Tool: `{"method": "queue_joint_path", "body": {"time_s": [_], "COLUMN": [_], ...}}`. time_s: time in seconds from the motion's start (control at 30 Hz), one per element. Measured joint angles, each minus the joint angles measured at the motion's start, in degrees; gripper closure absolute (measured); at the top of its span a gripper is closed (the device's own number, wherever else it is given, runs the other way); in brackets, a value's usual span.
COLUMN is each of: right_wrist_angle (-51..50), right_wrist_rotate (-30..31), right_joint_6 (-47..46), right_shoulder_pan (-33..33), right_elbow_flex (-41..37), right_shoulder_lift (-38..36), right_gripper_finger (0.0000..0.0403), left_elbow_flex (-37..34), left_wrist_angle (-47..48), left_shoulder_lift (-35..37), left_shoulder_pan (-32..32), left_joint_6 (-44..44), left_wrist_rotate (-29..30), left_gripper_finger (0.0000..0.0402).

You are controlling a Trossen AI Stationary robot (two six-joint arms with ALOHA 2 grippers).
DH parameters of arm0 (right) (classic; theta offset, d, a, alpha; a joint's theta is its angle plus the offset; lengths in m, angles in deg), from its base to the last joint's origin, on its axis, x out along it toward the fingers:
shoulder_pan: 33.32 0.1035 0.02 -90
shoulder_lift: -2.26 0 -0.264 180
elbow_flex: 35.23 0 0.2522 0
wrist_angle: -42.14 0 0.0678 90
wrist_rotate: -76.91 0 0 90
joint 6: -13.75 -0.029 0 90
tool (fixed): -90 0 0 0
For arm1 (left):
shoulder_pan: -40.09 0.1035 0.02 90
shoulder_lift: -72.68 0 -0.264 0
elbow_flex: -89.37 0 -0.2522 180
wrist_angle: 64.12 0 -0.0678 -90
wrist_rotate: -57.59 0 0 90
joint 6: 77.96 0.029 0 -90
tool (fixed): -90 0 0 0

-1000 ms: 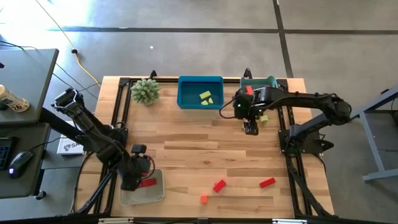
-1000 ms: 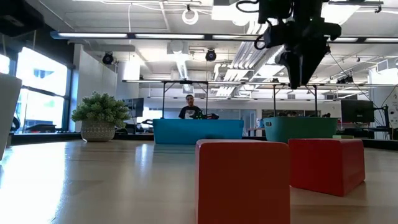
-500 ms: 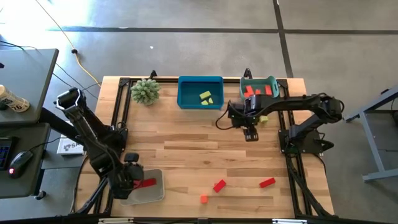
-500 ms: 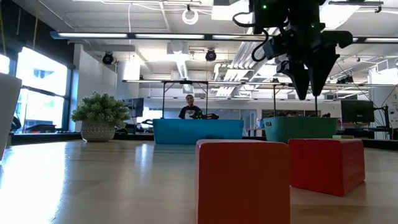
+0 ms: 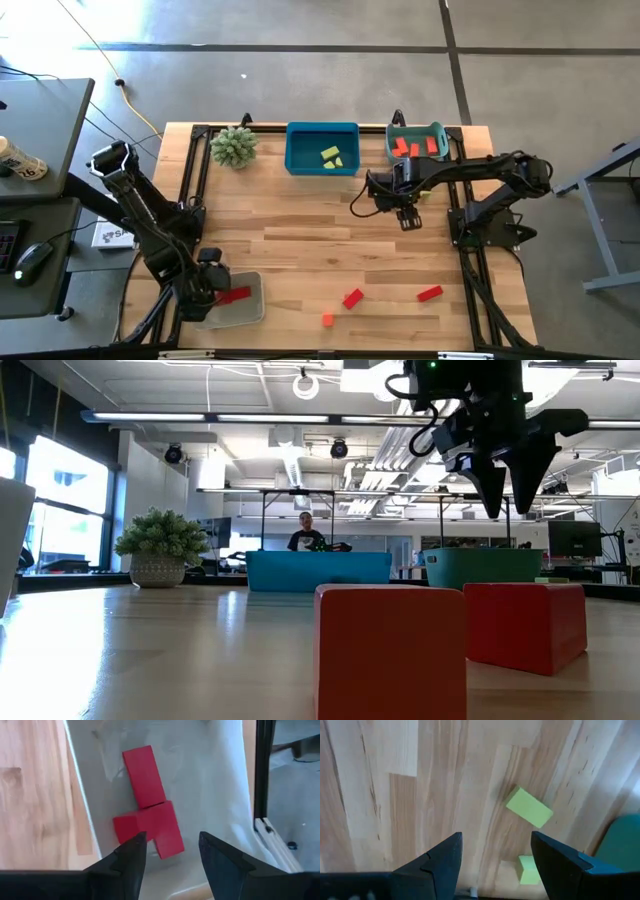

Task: Sort & place blocks by color
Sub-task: Put the green block into the blue bin

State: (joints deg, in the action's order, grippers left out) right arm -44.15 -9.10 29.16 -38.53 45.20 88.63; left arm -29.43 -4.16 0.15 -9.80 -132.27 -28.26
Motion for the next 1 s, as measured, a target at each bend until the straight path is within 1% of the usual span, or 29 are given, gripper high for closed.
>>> {"method": "queue_joint_path", "body": {"time_s": [0.13, 0.23, 0.43, 0.57, 0.7, 0.87, 1.0], "right_wrist_angle": [0.0, 0.3, 2.6, 3.5, 3.8, 4.3, 4.0], "right_wrist_rotate": [0.1, 3.0, 3.7, 3.5, 2.8, 1.7, 1.4], "right_joint_6": [7.0, 14.3, 23.5, 26.3, 29.8, 34.6, 37.6], "right_shoulder_pan": [0.0, -0.2, -3.5, -6.2, -8.5, -10.9, -11.9], "right_elbow_flex": [0.0, 0.0, 0.0, 0.0, 0.0, 0.0, 0.0], "right_shoulder_lift": [0.0, 0.0, 0.0, 0.0, 0.0, 0.9, 3.3], "right_gripper_finger": [0.0179, 0.0179, 0.0179, 0.0179, 0.0179, 0.0179, 0.0179], "left_elbow_flex": [0.0, 0.4, 4.6, 7.2, 7.9, 8.0, 8.0], "left_wrist_angle": [-3.2, -5.8, -5.6, -5.1, -4.2, -3.4, -4.0], "left_shoulder_lift": [0.1, 0.8, 2.5, 4.4, 7.5, 11.7, 14.3], "left_shoulder_pan": [0.0, 0.2, 2.1, 4.1, 6.9, 12.0, 16.5], "left_joint_6": [-2.0, -2.1, -0.6, 2.8, 6.9, 10.9, 15.2], "left_wrist_rotate": [-0.3, 0.2, 3.3, 6.9, 11.1, 16.9, 19.3], "left_gripper_finger": [0.023, 0.023, 0.0229, 0.0229, 0.0229, 0.0229, 0.0229]}}
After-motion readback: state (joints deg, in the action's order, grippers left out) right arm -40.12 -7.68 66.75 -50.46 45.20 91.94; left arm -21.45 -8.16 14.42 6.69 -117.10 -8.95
